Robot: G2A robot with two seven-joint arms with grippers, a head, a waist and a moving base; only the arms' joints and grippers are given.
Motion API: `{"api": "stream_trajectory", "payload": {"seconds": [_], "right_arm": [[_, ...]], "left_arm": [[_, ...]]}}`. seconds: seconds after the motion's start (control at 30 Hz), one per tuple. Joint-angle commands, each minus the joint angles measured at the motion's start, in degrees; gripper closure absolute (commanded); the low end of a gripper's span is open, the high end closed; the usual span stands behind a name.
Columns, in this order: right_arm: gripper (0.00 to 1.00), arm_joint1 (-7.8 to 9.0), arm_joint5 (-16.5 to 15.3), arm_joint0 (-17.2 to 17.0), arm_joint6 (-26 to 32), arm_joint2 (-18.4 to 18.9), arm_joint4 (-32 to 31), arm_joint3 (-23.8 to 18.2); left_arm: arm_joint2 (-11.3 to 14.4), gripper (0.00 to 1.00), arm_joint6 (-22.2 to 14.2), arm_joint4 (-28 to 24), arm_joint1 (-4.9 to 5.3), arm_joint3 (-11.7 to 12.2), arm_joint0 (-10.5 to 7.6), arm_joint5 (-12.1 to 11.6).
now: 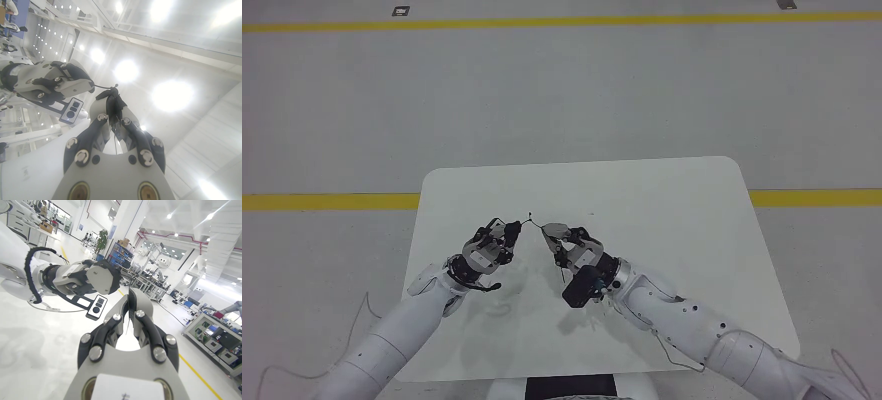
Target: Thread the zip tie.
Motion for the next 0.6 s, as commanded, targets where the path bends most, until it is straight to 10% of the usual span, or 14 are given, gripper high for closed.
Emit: {"api": "stream_trajectory", "payload": {"seconds": [0.0,0.57], "right_arm": [[1.0,0.01,0.07,0.06,0.12,-0.06,0.0,0.1],[1.0,1.6,4.35,0.54,2.11,0.13,0.0,0.42]], "left_arm": [[0.0,1.0,0.0,0.0,0.0,0.0,0.0,0.0],[-1.5,1.0,1.76,0.12,-0.25,-1.79,1.02,0.61]]}}
